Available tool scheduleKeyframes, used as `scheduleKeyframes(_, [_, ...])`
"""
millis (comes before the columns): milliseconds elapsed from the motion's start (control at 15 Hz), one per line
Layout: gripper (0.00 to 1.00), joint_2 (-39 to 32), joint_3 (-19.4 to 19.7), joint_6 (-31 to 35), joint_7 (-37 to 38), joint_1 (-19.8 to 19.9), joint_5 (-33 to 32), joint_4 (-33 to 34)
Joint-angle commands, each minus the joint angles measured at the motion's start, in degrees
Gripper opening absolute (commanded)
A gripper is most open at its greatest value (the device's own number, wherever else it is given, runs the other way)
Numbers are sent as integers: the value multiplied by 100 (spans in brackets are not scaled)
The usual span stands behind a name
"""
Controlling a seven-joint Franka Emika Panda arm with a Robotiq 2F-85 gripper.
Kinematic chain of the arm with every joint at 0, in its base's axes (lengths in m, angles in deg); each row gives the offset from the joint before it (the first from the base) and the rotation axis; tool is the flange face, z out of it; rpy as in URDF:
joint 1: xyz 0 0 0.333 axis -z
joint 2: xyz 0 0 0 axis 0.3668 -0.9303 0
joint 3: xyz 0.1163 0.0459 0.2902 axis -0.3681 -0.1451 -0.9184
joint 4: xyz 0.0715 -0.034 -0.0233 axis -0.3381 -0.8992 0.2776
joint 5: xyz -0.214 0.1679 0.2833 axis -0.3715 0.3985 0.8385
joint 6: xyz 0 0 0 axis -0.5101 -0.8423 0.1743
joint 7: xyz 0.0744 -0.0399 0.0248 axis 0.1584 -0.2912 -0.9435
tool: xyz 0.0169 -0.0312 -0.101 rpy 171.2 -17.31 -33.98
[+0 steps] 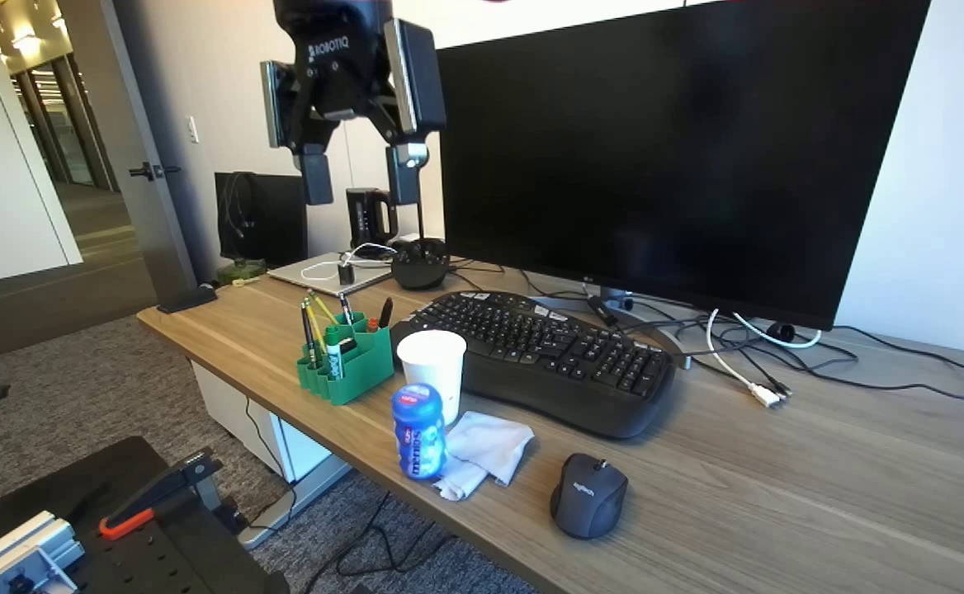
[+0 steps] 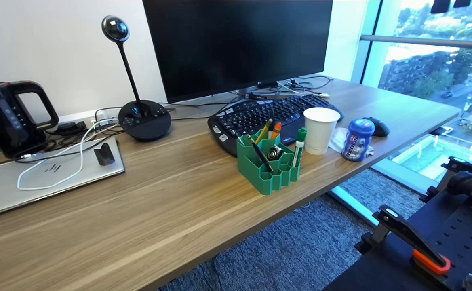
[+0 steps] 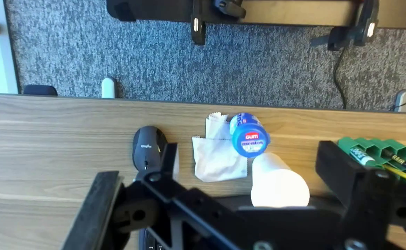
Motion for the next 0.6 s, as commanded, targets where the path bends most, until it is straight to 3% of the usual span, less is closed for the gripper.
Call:
scheduleKeyframes(0, [100, -161, 67, 697, 11, 134, -129, -188])
scheduleKeyframes(533, [100, -763, 275, 1394, 99, 521, -743, -281])
